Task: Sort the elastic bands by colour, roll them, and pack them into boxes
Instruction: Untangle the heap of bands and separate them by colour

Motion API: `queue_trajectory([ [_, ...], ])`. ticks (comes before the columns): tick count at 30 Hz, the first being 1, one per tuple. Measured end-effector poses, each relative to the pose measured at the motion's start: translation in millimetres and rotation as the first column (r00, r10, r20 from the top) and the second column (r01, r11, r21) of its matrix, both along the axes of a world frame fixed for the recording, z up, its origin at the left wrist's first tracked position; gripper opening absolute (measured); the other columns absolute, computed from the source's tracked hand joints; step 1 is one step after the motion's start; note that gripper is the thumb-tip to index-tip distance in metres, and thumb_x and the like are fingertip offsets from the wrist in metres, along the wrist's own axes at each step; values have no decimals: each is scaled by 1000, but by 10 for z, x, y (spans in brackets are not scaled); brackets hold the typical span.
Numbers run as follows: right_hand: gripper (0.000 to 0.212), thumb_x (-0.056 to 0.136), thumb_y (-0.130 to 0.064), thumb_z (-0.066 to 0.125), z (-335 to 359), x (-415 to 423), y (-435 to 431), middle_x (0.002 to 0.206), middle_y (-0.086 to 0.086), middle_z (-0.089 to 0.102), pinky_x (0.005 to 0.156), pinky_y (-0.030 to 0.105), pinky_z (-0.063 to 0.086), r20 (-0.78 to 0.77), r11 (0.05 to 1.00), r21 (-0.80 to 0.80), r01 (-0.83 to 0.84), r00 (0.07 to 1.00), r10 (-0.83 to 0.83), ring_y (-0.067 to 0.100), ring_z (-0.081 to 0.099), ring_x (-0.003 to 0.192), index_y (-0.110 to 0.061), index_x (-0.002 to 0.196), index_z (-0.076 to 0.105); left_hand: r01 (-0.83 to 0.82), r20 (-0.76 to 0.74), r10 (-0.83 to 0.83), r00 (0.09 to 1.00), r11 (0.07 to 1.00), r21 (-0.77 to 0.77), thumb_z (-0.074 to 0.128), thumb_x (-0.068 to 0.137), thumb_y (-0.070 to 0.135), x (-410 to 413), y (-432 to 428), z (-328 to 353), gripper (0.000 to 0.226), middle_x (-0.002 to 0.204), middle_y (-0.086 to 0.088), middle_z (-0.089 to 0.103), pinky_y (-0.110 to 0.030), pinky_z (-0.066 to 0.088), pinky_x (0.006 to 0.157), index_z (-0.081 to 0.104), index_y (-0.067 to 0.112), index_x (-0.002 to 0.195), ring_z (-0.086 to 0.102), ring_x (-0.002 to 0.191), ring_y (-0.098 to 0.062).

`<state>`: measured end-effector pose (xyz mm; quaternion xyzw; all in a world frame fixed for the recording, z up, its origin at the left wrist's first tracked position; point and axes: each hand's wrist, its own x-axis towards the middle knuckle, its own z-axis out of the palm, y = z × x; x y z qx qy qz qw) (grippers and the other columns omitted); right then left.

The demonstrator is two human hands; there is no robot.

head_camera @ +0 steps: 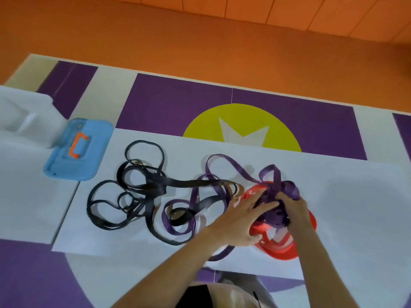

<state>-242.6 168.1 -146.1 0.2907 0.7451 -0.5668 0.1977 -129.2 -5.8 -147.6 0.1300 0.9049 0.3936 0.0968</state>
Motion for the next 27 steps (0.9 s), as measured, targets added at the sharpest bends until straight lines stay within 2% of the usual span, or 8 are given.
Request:
queue_trajectory([
  [3,32,87,-8,78,-198,-238,318,106,28,75,83,51,59,-45,980,181,-86,994,95,45,74,95,-1,116,67,-213,67,211,975,977,27,68,96,37,45,-152,-122,87,173,9,26,-49,24,128,16,46,166,27,159,-17],
  [7,52,82,-15,86,-453,-377,548,107,25,73,87,58,59,47,895,327,-304,951,306,44,73,96,-2,122,55,-554,108,628,771,744,-373,61,101,29,195,-521,-390,51,158,3,49,-49,37,119,49,27,151,43,148,-24],
  [10,76,80,-30,90,-621,-288,525,129,28,65,104,57,50,139,769,444,-460,883,448,45,63,124,3,136,49,-503,261,715,649,660,-558,60,103,37,243,-709,-505,50,155,-1,50,-58,34,120,47,25,150,41,148,-29],
  [12,105,81,-37,90,-655,-156,473,159,27,40,121,59,32,179,691,515,-507,852,492,42,36,151,2,157,29,-429,346,704,620,673,-602,62,102,40,282,-746,-551,50,149,-3,53,-59,35,119,48,23,147,46,143,-32],
  [15,125,84,-38,87,-617,-4,373,175,19,8,128,62,12,89,708,535,-461,864,495,37,7,163,-10,168,-1,-435,293,719,630,640,-633,65,101,35,347,-726,-619,38,139,-3,57,-54,42,115,55,22,136,54,135,-31],
  [19,124,81,-31,89,-550,72,268,177,11,-1,129,63,12,-162,764,590,-261,889,429,34,5,163,-22,169,2,-586,232,764,602,620,-522,71,99,31,403,-752,-658,15,115,0,59,-44,51,100,63,20,104,63,110,-25],
  [22,117,84,-32,88,-500,65,183,177,11,0,129,63,11,-259,812,559,-170,894,366,36,4,163,-24,168,9,-713,208,806,555,589,-380,64,105,27,494,-832,-655,14,106,-3,68,-36,57,86,58,15,107,69,98,-23],
  [27,67,93,-20,76,-426,237,-91,175,16,14,125,69,15,-314,666,708,-236,740,595,41,12,161,-16,153,48,-960,287,918,273,244,135,56,109,15,644,-1112,-475,11,89,-5,65,-40,57,70,44,17,110,67,75,-25],
])
